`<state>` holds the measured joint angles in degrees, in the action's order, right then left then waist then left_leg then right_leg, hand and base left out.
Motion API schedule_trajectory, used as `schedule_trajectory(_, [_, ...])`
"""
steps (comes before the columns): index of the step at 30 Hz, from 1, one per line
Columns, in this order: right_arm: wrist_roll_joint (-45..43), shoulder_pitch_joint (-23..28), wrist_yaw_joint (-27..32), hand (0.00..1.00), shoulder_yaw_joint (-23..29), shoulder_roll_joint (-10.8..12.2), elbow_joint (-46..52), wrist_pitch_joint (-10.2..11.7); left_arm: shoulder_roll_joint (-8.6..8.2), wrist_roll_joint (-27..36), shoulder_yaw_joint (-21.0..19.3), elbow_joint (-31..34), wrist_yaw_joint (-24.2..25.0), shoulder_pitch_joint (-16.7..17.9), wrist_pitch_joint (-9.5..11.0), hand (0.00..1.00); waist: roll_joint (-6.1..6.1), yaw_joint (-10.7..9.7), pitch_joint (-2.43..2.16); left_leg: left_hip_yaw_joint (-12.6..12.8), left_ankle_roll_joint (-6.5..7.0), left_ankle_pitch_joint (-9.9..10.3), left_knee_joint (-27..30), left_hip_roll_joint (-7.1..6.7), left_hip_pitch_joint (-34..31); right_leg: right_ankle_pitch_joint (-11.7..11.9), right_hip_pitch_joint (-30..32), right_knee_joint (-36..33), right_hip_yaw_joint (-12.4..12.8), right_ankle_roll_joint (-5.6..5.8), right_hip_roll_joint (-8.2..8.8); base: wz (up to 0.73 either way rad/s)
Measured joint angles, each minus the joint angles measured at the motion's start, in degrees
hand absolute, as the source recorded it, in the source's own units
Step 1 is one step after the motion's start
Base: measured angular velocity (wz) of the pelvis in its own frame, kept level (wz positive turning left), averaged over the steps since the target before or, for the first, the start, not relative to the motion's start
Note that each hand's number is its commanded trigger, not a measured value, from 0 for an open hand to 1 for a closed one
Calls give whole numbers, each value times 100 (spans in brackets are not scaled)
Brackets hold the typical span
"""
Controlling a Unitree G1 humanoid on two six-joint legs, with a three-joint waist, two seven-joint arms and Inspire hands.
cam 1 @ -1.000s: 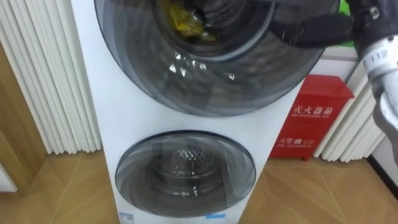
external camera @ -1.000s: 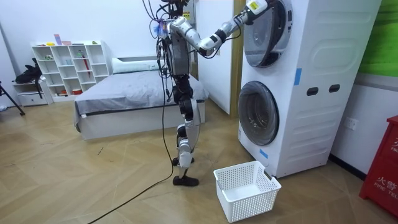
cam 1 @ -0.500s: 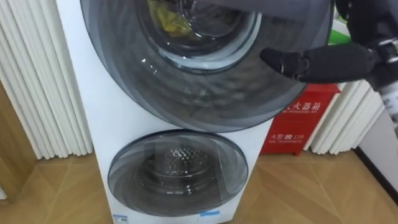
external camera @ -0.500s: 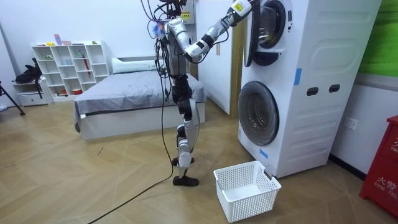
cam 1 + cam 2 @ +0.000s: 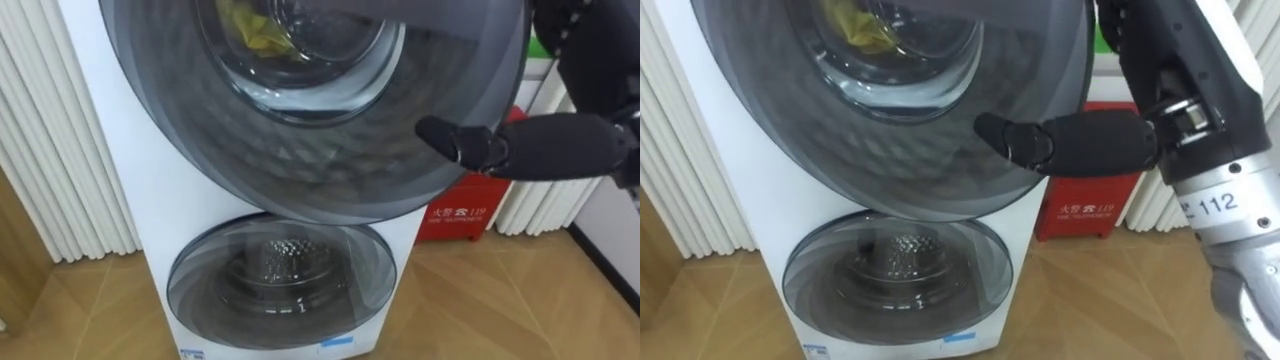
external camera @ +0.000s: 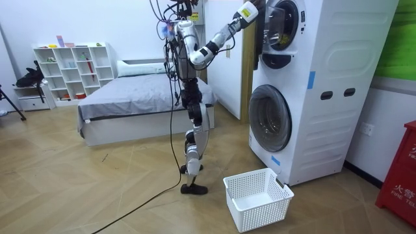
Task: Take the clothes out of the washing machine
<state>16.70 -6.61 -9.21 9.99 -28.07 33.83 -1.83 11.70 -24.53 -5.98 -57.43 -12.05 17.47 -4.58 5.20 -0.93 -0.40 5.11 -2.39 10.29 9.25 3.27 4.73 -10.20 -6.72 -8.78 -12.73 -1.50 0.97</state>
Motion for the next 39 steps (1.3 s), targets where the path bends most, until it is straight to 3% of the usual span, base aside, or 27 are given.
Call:
schedule_trajectory(10, [562,130,-599,0,31,155,-3,135,1,-13,6,-28,55,-11,49,0,-14,-17,-9,76,4,2,28,0,51,-1,-21,4,112,-2,-8,-3])
schedule_trajectory(25, [875,127,-516,0,-175,753,-322,518,49,17,289,10,169,-266,90,0,2,162,-19,130,4,-3,29,19,13,7,60,1,152,-15,-25,-3])
schedule_trajectory(29, [900,128,-448,0,-262,1128,-448,644,46,-19,413,-2,165,-231,96,0,13,326,7,112,3,-4,32,37,84,11,16,4,160,-31,-28,-9])
schedule_trajectory(34, [1349,128,-272,0,-511,1478,-806,1064,46,24,697,-166,93,-256,58,0,-9,448,7,93,-10,-11,46,61,73,15,17,4,150,-40,-56,-1])
schedule_trajectory(36, [1639,128,-157,0,-663,1791,-925,1285,35,16,811,-155,93,-261,3,0,-40,541,-9,96,-35,-24,49,103,38,29,66,10,150,-70,-90,-5])
schedule_trajectory(39, [2048,129,-151,0,-916,1921,-1017,1510,36,12,862,-152,93,-252,-30,0,-72,554,-28,93,-86,-59,60,146,-15,56,101,11,135,-132,-116,0])
